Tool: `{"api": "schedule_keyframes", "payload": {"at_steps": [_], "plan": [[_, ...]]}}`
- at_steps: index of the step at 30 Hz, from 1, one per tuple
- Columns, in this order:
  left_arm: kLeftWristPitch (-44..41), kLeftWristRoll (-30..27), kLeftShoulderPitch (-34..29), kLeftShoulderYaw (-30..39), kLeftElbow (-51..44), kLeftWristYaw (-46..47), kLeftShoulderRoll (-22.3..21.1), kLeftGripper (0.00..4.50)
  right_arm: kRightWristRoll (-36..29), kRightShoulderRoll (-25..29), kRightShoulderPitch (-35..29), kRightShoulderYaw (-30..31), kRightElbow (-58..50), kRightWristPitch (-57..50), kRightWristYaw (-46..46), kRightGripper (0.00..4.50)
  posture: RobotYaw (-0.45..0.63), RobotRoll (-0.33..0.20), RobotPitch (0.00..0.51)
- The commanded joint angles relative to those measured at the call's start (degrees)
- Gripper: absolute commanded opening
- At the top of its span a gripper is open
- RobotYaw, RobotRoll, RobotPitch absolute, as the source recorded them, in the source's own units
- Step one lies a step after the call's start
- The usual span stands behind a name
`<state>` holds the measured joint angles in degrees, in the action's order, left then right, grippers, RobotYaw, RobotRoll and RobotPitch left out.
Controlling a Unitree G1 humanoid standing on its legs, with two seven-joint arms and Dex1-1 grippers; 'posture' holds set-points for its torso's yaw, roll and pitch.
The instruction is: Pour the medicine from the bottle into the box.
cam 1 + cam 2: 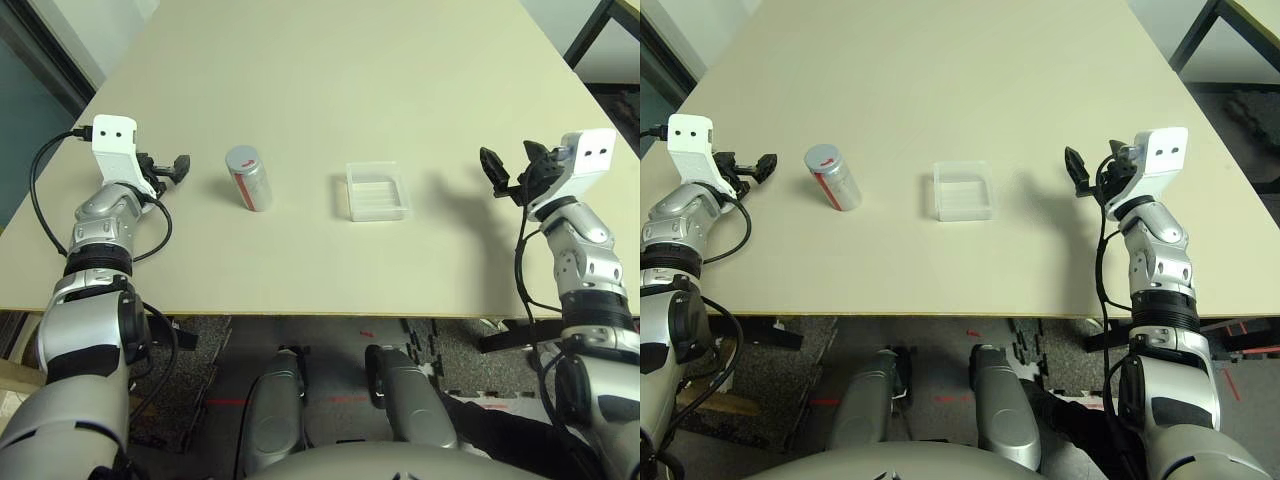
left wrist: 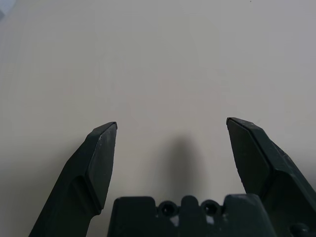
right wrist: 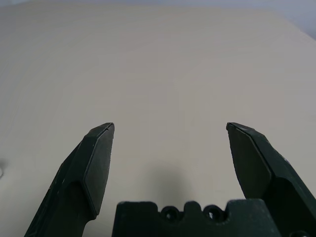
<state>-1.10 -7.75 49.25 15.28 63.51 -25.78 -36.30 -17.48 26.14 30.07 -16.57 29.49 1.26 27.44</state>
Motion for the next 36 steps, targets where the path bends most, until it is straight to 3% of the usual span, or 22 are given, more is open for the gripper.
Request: {"api": "schedule_keyframes", "payload": {"at_steps": [1, 11, 17, 23, 36], "plan": [[-0.37, -0.45, 0.77, 0.42, 0.15, -0.07, -0.45, 4.45, 0.14, 0.60, -0.20, -0.88, 0.31, 0.77, -0.49, 4.50, -0.12, 0.000, 0.204], [-0.66, -1.57, 1.24, 0.81, -1.20, -1.68, -0.23, 4.45, -0.22, 0.94, 0.91, -0.73, 1.40, 1.95, 0.52, 4.50, -0.08, 0.000, 0.203], [-3.07, -4.39, -1.68, 2.00, -7.32, -5.63, -0.94, 4.45, -2.76, 0.71, 2.90, 0.01, 1.35, 1.45, 7.14, 4.50, -0.05, 0.000, 0.189], [-7.98, -8.91, -9.22, 3.70, -19.29, -10.45, -0.65, 4.45, -7.20, 0.34, 3.94, 1.93, -2.91, -2.00, 17.92, 4.50, -0.04, 0.000, 0.162], [-14.28, -17.41, -21.65, 4.78, -39.29, -17.90, 0.64, 4.45, -14.38, 2.06, -0.96, 9.30, -20.36, -13.72, 36.09, 4.50, -0.07, 0.000, 0.110]]}}
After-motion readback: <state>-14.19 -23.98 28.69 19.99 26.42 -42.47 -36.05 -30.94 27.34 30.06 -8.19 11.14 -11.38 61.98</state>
